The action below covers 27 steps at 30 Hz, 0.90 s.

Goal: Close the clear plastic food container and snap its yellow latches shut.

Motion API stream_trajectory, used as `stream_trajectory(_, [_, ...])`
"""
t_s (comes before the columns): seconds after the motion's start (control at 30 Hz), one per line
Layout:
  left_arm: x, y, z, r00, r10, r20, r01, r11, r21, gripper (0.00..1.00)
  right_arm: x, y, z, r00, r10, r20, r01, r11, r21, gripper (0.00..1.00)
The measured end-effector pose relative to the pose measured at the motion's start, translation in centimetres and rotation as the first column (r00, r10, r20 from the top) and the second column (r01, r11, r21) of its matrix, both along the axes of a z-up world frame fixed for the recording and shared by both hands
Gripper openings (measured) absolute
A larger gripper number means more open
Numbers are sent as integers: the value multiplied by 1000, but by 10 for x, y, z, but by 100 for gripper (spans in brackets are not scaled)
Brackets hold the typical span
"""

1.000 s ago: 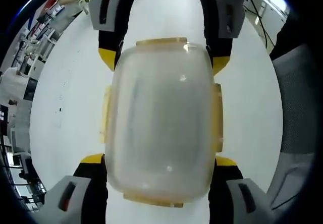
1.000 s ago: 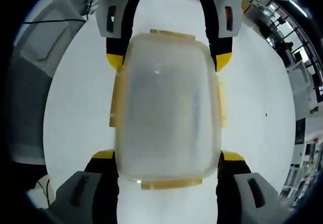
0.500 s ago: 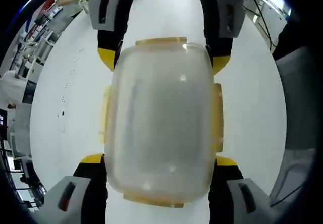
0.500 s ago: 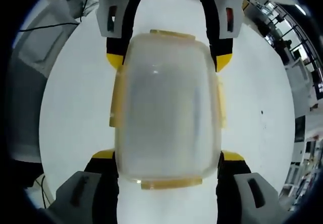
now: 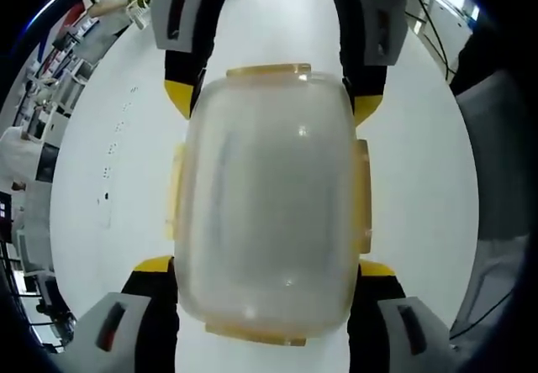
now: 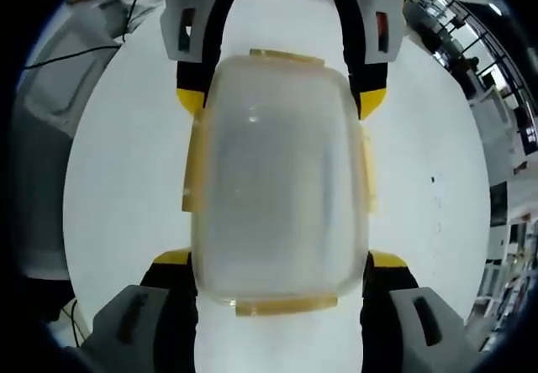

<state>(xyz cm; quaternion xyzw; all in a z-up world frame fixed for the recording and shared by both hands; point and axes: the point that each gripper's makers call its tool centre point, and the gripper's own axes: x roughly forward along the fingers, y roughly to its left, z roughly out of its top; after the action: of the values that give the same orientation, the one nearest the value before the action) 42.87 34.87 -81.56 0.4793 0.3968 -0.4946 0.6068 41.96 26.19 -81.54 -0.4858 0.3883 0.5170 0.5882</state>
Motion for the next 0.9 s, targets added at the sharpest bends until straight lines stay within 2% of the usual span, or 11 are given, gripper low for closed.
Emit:
stream_trajectory(0.27, [1, 0, 0, 1000, -1, 3, 1, 1000, -5, 81, 0, 0, 0, 1000, 3, 4, -3, 1000, -3, 79])
stream_trajectory(0.4, [2, -1, -1, 1000, 13, 10, -13, 1000, -9, 82, 1, 1, 0, 1000, 2, 1, -2, 1000, 18, 79])
stream_trajectory(0.53, [3, 1, -3, 999, -15, 34, 14, 1000, 23, 83, 2, 1, 3, 1000, -4, -24, 5, 998, 56, 79])
stream_trajectory(0.63, [5, -4, 1, 998, 57, 15, -56, 998, -35, 83, 3, 2, 3, 999, -2, -36, 5, 997, 79, 80])
stream_trajectory(0.8, [3, -3, 4, 999, 47, 8, -46, 997, -68, 82, 3, 0, 2, 999, 18, -29, -14, 992, 126, 80])
stream_trajectory(0.9, [5, -1, 5, 998, 55, 29, -52, 995, -87, 83, 3, 1, 4, 999, 2, -36, 5, 985, 173, 80])
